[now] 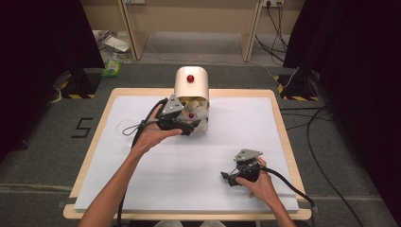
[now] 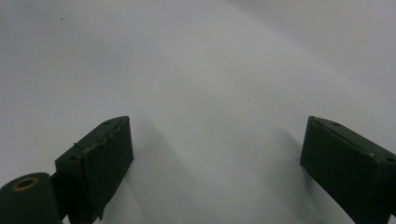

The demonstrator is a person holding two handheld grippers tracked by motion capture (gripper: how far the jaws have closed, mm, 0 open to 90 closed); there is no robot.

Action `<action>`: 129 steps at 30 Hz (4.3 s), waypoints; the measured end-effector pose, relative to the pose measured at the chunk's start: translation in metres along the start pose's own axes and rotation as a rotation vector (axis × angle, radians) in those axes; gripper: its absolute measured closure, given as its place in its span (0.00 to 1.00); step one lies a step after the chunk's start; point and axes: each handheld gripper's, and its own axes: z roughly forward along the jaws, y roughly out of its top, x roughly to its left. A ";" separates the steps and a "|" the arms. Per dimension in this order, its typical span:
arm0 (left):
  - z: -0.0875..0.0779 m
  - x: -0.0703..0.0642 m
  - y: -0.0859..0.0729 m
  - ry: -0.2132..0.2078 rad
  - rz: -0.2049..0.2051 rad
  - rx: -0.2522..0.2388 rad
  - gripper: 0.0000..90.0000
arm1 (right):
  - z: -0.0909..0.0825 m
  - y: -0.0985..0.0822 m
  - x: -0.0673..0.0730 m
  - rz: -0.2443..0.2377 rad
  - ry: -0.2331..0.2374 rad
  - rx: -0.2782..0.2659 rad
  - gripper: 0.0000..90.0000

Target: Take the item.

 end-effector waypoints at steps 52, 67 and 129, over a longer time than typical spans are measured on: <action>-0.018 -0.018 -0.016 -0.049 -0.024 0.038 0.29 | 0.000 0.000 0.000 0.004 0.000 0.001 0.11; -0.030 -0.032 -0.024 -0.058 -0.022 0.034 0.30 | 0.000 0.000 0.000 0.003 0.000 0.001 0.11; -0.038 -0.035 -0.009 -0.032 -0.040 0.013 0.32 | 0.000 0.000 0.000 0.003 -0.002 0.001 0.11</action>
